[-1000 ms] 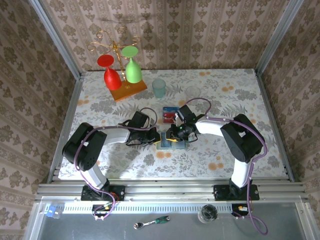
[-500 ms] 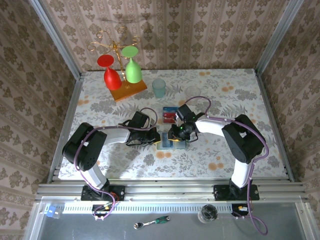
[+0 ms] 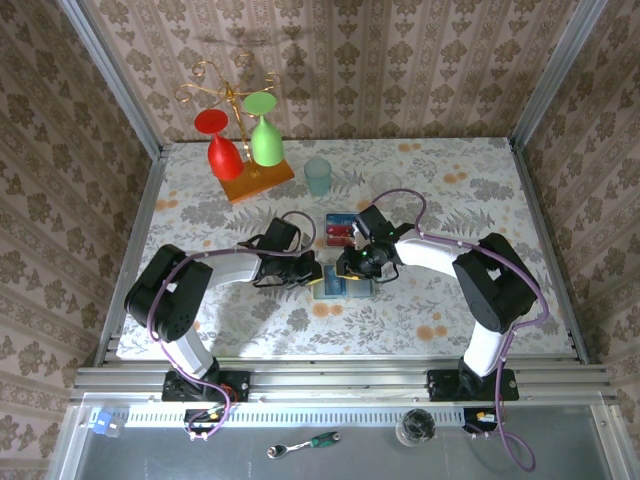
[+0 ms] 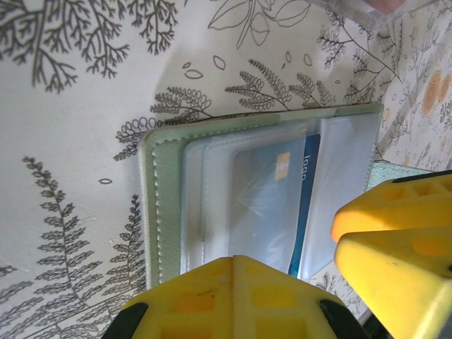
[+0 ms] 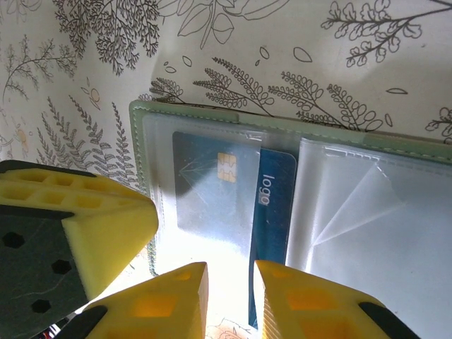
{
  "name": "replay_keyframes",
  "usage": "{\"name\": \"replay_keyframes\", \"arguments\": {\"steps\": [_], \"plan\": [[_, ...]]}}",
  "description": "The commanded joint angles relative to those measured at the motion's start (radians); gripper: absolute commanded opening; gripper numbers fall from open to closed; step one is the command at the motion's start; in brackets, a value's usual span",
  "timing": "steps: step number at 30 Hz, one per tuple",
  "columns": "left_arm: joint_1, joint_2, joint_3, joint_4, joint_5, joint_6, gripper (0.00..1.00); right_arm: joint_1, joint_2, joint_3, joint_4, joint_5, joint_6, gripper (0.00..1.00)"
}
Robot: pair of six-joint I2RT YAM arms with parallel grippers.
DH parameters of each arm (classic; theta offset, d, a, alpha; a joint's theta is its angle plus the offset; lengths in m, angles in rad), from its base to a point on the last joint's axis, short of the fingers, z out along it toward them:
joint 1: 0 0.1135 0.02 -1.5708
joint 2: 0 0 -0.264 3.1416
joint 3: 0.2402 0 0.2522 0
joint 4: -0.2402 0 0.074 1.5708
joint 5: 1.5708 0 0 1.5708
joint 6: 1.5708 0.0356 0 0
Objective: Take the credit cards out of the card holder
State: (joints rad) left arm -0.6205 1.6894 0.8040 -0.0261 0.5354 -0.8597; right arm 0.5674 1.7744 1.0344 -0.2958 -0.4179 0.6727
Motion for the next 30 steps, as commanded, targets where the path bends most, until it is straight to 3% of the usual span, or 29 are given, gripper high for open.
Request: {"name": "replay_keyframes", "arguments": {"steps": [1,30], "plan": [[-0.003,-0.004,0.023,-0.036,0.015,0.009,0.0,-0.002,-0.023,0.013,-0.032,0.021,-0.01,0.26],[-0.017,0.05,0.02,-0.071,-0.008,0.031,0.0,-0.006,0.054,0.001,-0.016,0.001,-0.002,0.35]]}}
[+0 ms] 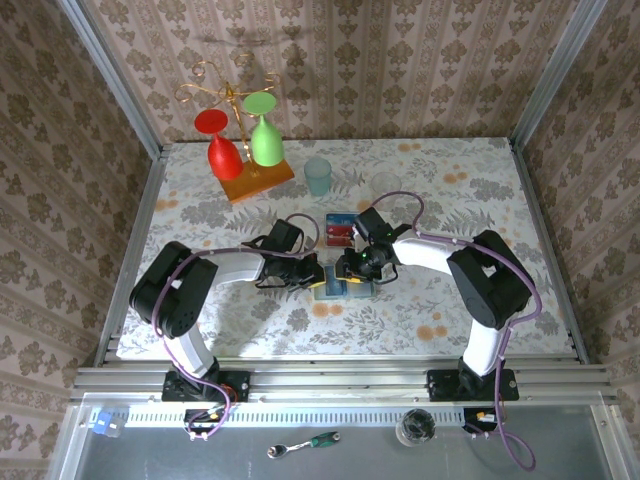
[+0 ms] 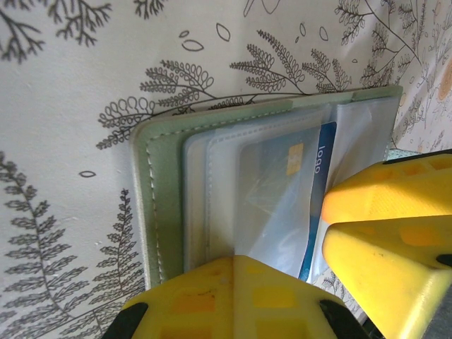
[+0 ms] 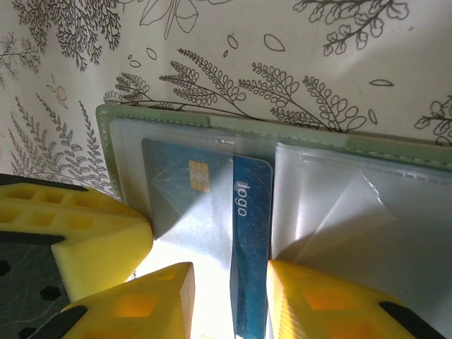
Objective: Take the credit cards out of the card holder
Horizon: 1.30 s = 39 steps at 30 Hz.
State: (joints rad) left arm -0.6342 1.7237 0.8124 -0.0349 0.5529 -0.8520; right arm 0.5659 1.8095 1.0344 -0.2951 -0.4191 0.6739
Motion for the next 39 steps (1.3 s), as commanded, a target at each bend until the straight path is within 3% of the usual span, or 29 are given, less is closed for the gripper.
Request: {"name": "replay_keyframes", "arguments": {"steps": [1,12,30,39], "plan": [[-0.004,0.016,0.011,-0.062,-0.027,0.024,0.0,-0.004,0.02,0.002,-0.021,0.006,-0.006,0.35],[-0.004,0.019,0.011,-0.066,-0.028,0.024,0.0,-0.007,0.04,-0.012,0.013,-0.035,0.006,0.36],[-0.004,0.024,0.014,-0.072,-0.025,0.024,0.0,-0.065,-0.035,-0.115,0.253,-0.211,0.132,0.25],[-0.003,0.023,0.016,-0.076,-0.027,0.025,0.0,-0.076,-0.033,-0.14,0.274,-0.207,0.136,0.17]]}}
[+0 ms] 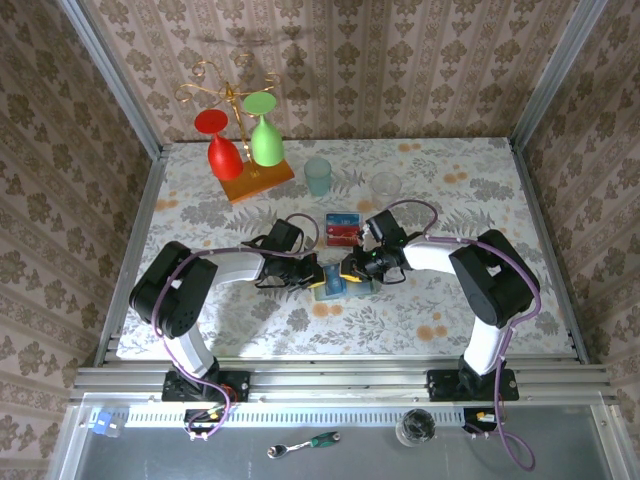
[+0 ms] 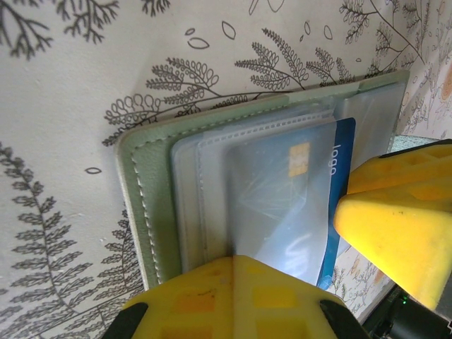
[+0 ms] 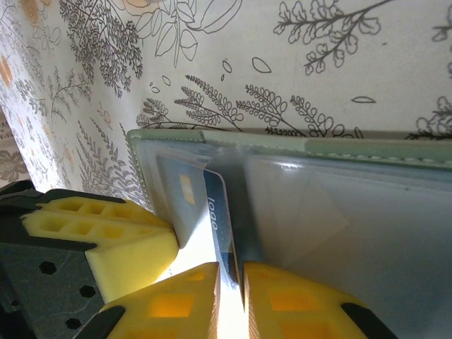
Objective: Take the credit cards out of the card holder
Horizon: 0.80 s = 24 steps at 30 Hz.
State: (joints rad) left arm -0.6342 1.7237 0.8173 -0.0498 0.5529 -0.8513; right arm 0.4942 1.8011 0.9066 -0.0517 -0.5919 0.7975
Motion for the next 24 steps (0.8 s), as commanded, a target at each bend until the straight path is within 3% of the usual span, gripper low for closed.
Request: {"name": "replay_keyframes", "arguments": {"steps": [1,10,24], "plan": [[-0.004,0.023,0.011,-0.063,-0.027,0.024,0.0,-0.005,-0.022,-0.014,0.032,-0.037,0.011,0.16],[-0.004,0.022,0.013,-0.066,-0.03,0.025,0.0,-0.009,-0.035,-0.037,0.039,-0.021,-0.003,0.09],[0.002,0.02,0.017,-0.073,-0.031,0.032,0.0,-0.048,-0.129,-0.044,-0.119,0.088,-0.093,0.08]]}}
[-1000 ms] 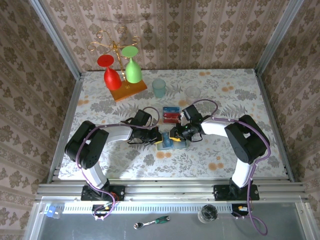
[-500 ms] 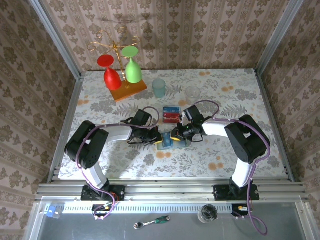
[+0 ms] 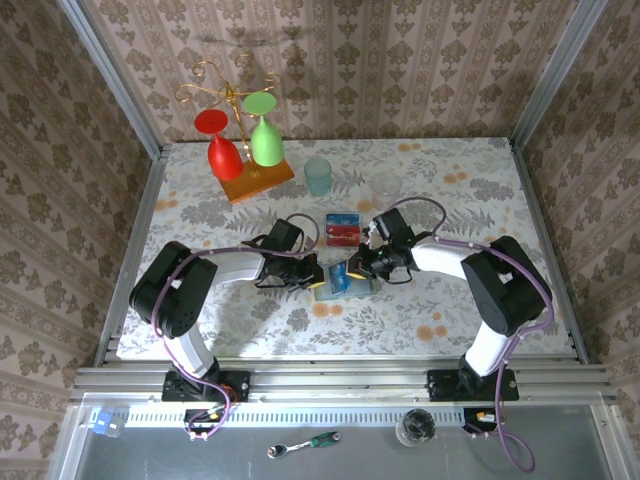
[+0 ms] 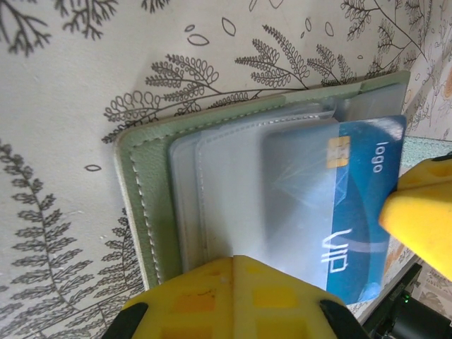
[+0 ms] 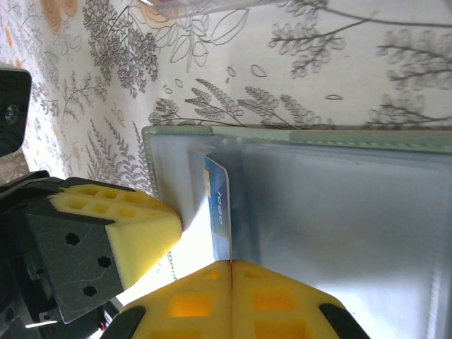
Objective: Take the credit cards out of the card holder
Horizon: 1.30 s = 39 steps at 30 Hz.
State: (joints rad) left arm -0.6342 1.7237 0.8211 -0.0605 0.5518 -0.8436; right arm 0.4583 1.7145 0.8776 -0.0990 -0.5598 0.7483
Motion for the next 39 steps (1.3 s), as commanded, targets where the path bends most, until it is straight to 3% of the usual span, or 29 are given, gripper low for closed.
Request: {"name": "replay_keyframes", "arguments": {"steps": [1,10,19,29,39], "plan": [[0.002,0.02,0.014,-0.064,-0.029,0.026,0.0,-0.016,-0.053,-0.013,-0.087,0.069,-0.052,0.08],[0.007,0.026,0.026,-0.063,-0.024,0.03,0.0,-0.008,-0.093,0.025,-0.184,0.145,-0.097,0.07],[0.006,0.032,0.04,-0.065,-0.018,0.035,0.0,0.082,-0.049,0.111,-0.271,0.239,-0.119,0.08],[0.007,0.056,0.059,-0.061,-0.005,0.041,0.0,0.112,-0.026,0.153,-0.314,0.245,-0.117,0.17],[0.008,0.057,0.058,-0.064,-0.006,0.047,0.0,0.113,-0.026,0.159,-0.33,0.269,-0.122,0.1]]}}
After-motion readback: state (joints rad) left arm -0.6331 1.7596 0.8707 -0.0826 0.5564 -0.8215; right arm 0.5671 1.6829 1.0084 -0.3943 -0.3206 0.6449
